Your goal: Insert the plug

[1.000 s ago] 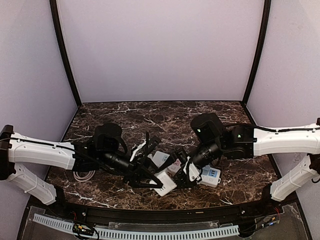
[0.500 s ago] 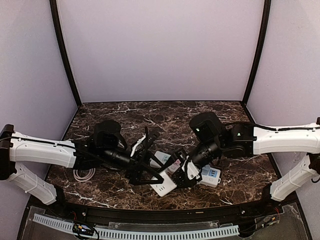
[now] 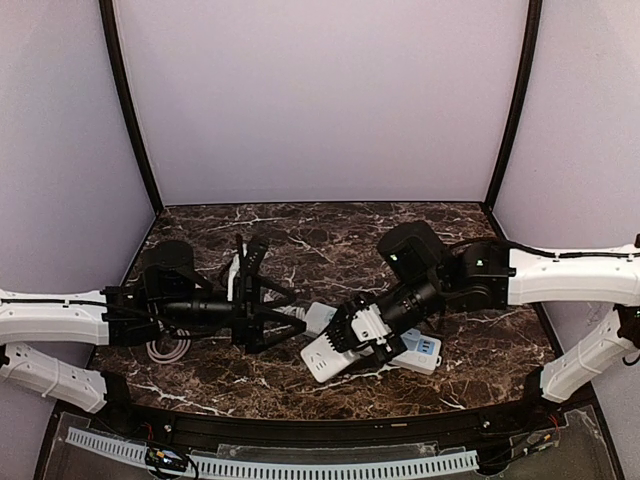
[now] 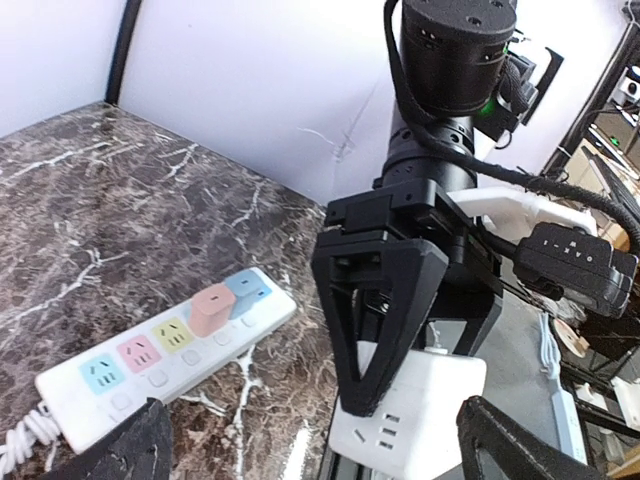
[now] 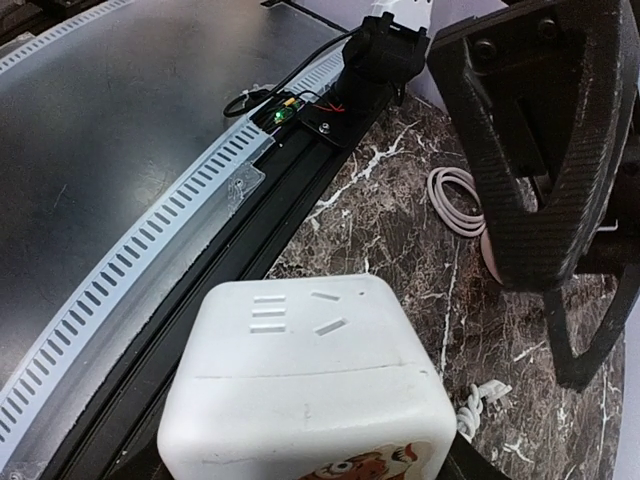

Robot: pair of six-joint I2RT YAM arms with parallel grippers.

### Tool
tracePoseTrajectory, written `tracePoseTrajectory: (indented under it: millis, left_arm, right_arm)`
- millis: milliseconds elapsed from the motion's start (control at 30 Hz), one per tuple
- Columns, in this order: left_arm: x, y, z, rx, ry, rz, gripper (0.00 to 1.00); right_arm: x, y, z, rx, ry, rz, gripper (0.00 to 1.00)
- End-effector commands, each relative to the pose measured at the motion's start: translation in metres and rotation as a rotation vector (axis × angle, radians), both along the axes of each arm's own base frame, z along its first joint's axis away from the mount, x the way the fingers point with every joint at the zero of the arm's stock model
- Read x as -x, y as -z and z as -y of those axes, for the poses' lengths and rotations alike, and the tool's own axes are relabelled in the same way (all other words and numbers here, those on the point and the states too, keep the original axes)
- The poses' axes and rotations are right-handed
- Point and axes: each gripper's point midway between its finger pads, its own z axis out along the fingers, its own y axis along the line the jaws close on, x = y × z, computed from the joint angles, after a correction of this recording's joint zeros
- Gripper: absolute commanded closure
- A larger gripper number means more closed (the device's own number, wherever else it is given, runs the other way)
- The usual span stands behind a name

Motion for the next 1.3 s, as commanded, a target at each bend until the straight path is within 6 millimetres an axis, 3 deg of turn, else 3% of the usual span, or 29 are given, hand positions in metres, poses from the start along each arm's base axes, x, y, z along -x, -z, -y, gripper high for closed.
tracePoseTrajectory:
  millis: [0,200,367,733,833,1000,1267]
  left_arm:
    - [-0.026,0.005,-0.031,-0.041,-0.213,0.096,0.01]
    - [-0.051,0.009,-0.062,-0.073,-0.428,0.151,0.01]
    - [-0.067,0.003,-0.076,-0.063,-0.547,0.168,0.01]
    - [-0.084,0.020,-0.107,-0.116,-0.725,0.195,0.06]
    - [-0.087,0.022,-0.112,-0.112,-0.757,0.211,0.06]
    - [-0.090,0.026,-0.118,-0.134,-0.789,0.227,0.01]
    - [-0.093,0.028,-0.118,-0.141,-0.799,0.236,0.01]
  right_arm:
    - [-0.004,-0.020,0.003,0.020,0.074,-0.041,1.00]
    - [-0.023,-0.019,0.006,0.088,0.251,-0.083,1.00]
    - [-0.033,-0.010,0.012,0.228,0.360,-0.137,1.00]
    - [-0.106,0.012,-0.005,0.459,0.745,-0.060,1.00]
    - [-0.108,0.022,-0.006,0.546,0.793,-0.085,1.00]
    - [-0.109,0.045,0.012,0.718,0.882,-0.109,1.00]
    - [-0.116,0.063,0.024,0.788,0.957,-0.171,1.00]
